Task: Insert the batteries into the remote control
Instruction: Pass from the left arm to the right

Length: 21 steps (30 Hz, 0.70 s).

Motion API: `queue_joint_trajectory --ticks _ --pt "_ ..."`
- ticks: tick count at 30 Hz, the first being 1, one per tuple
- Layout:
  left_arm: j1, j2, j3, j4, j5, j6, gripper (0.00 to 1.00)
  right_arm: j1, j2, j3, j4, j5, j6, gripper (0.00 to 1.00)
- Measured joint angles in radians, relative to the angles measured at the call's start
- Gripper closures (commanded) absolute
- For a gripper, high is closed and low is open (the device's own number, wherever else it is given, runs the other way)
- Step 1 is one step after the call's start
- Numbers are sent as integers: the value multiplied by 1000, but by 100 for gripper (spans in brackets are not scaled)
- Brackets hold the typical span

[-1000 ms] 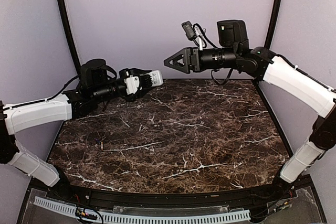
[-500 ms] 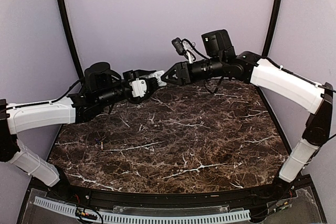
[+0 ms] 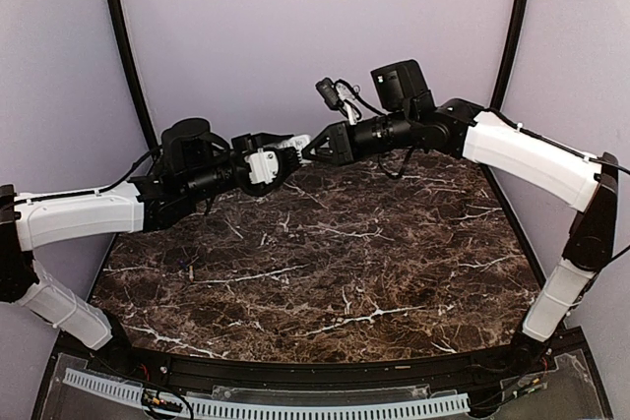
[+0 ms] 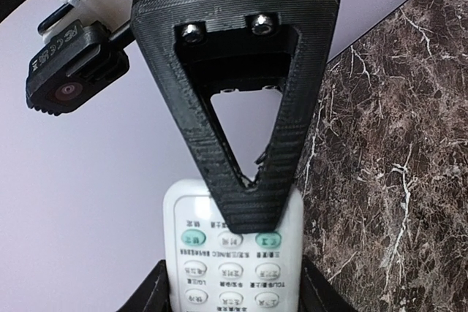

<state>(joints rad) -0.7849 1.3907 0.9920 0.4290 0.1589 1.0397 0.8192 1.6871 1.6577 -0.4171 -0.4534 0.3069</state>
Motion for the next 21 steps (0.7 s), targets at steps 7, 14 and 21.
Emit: queue_joint_trajectory --ticks 7,14,21 --pt "0 0 0 -15 1 -2 93 -1 2 1 -13 19 -19 100" --pt "-2 -8 2 -63 29 -68 26 0 1 1 -51 9 -83 100" --pt "-5 -64 29 -216 126 -209 11 -1 -63 -30 -68 -49 -295 100"
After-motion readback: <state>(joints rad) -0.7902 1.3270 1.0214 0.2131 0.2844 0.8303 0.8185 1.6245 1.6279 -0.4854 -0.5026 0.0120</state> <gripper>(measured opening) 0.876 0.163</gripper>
